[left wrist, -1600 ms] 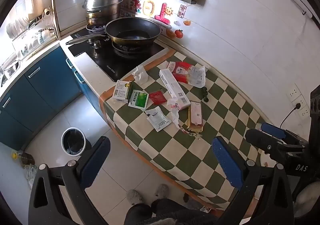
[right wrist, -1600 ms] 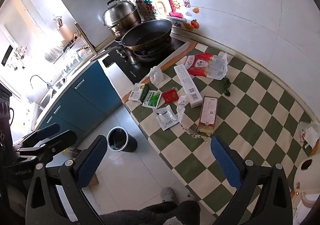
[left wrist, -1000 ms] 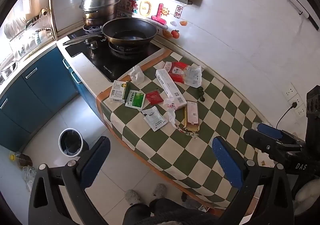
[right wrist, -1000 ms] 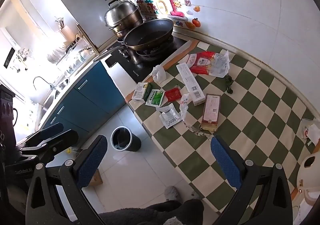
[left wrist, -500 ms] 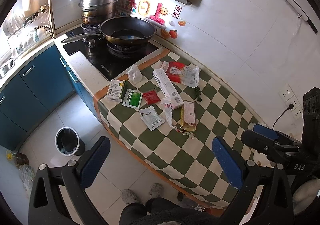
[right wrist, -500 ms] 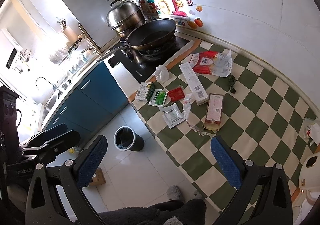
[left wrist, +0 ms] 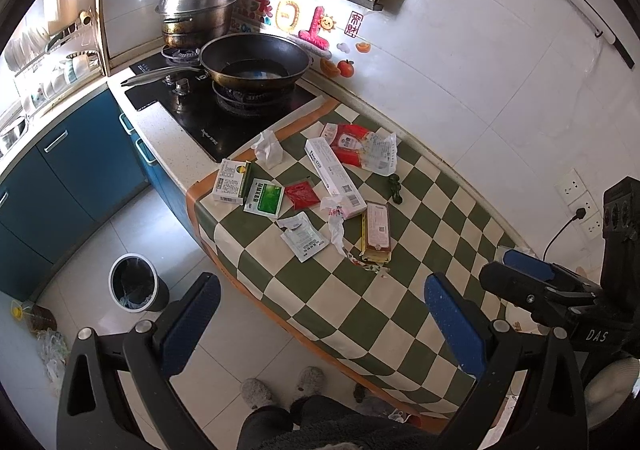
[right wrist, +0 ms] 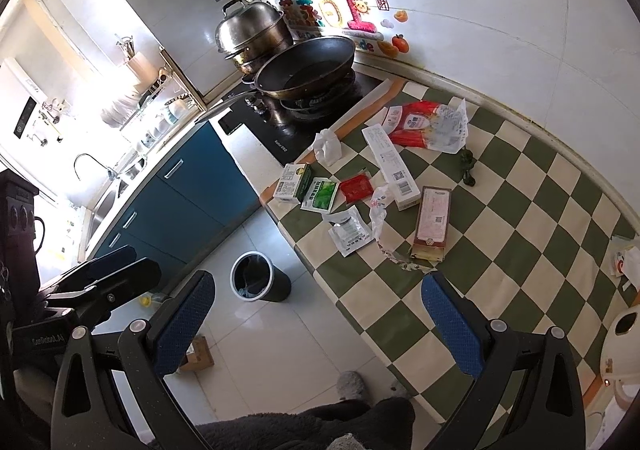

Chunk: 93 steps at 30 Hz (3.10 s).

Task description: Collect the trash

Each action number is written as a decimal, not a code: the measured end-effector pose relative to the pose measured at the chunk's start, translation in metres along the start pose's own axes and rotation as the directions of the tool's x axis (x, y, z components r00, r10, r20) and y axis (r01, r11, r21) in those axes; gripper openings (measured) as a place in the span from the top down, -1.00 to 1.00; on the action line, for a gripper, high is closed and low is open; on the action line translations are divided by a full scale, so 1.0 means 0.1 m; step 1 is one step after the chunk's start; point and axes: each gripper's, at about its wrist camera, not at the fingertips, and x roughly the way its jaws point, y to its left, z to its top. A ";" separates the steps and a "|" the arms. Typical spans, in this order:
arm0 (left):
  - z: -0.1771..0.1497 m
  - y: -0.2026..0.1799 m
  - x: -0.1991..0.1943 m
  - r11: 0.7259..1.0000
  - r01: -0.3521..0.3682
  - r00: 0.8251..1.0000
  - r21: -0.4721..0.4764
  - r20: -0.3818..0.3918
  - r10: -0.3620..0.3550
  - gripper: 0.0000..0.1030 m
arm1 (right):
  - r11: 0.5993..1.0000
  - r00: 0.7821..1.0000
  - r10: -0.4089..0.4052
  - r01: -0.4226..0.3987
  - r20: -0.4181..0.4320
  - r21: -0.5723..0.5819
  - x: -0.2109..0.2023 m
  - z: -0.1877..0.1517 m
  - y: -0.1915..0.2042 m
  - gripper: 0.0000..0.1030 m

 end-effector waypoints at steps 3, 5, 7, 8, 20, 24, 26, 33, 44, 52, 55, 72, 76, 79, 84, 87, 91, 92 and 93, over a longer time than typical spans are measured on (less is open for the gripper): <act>0.00 -0.02 0.01 1.000 0.000 1.000 -0.001 -0.001 0.000 -1.00 | 1.000 1.000 0.000 0.000 0.001 0.000 0.00 0.00 0.01 -1.00; 0.01 -0.04 0.02 1.000 0.001 1.000 -0.002 -0.003 -0.001 -1.00 | 1.000 1.000 -0.001 0.001 0.002 0.000 0.01 0.00 0.00 -1.00; 0.01 -0.07 0.03 1.000 0.003 1.000 -0.002 -0.004 -0.003 -1.00 | 1.000 1.000 -0.001 0.001 0.002 0.001 0.01 -0.01 0.01 -1.00; 0.02 -0.08 0.03 1.000 0.003 1.000 -0.001 -0.004 -0.003 -1.00 | 1.000 1.000 -0.002 0.002 0.001 0.000 0.01 0.00 0.01 -1.00; -0.01 -0.01 0.02 1.000 0.005 1.000 -0.004 0.000 -0.005 -1.00 | 1.000 1.000 0.003 -0.003 0.002 0.003 0.02 -0.01 0.04 -1.00; -0.01 0.00 0.01 1.000 0.005 1.000 -0.005 0.000 -0.005 -1.00 | 1.000 1.000 0.004 -0.004 -0.001 0.003 0.01 0.00 0.02 -1.00; -0.02 -0.02 0.02 1.000 0.005 1.000 -0.005 0.000 -0.005 -1.00 | 1.000 1.000 0.005 -0.005 -0.002 0.003 0.01 0.00 0.02 -1.00; -0.01 -0.01 0.02 1.000 0.006 1.000 -0.006 0.000 -0.006 -1.00 | 1.000 1.000 0.011 -0.011 -0.003 0.004 0.02 -0.01 0.06 -1.00; -0.01 -0.06 0.02 1.000 0.008 1.000 -0.005 0.000 -0.008 -1.00 | 1.000 1.000 0.018 -0.017 -0.007 0.013 0.03 -0.04 0.11 -1.00; -0.01 -0.16 0.03 1.000 0.009 1.000 0.000 -0.011 -0.009 -1.00 | 0.999 1.000 0.010 -0.010 -0.009 0.037 0.04 -0.13 0.22 -1.00; 0.04 -0.10 0.11 0.997 -0.078 0.997 0.009 0.006 0.078 -1.00 | 0.997 1.000 -0.025 0.025 0.004 0.078 0.03 -0.12 0.18 -1.00; 0.23 0.21 3.35 0.908 -0.261 0.866 -0.328 -0.496 0.070 -0.96 | 0.849 0.888 -0.360 0.439 -0.285 0.295 2.38 0.30 -1.83 -0.94; 0.24 0.04 3.99 0.892 -0.261 0.831 -0.370 -0.556 0.012 -0.71 | 0.850 0.878 -0.343 0.442 -0.334 0.288 2.74 0.32 -2.01 -0.94; 0.31 -0.24 4.20 0.901 -0.280 0.839 -0.331 -0.540 0.062 -0.58 | 0.856 0.874 -0.332 0.438 -0.355 0.276 2.94 0.33 -2.09 -0.94; 0.35 -0.80 4.40 0.924 -0.363 0.821 -0.121 -0.511 0.256 0.20 | 0.867 0.859 -0.355 0.450 -0.369 0.213 3.20 0.31 -2.11 -0.75; 0.40 -1.07 4.48 0.925 -0.378 0.811 -0.047 -0.498 0.306 0.93 | 0.862 0.853 -0.391 0.471 -0.346 0.188 3.23 0.30 -2.14 -0.41; 0.40 -1.26 4.56 0.922 -0.387 0.805 0.002 -0.487 0.339 0.97 | 0.867 0.869 -0.375 0.452 -0.322 0.211 3.15 0.28 -2.27 -0.19; 0.39 -1.31 4.56 0.920 -0.392 0.806 0.013 -0.478 0.350 0.97 | 0.866 0.873 -0.376 0.450 -0.311 0.216 3.12 0.28 -2.31 -0.19; 0.40 -1.36 4.48 0.917 -0.398 0.806 0.025 -0.468 0.362 0.98 | 0.867 0.877 -0.375 0.447 -0.301 0.220 3.09 0.30 -2.35 -0.19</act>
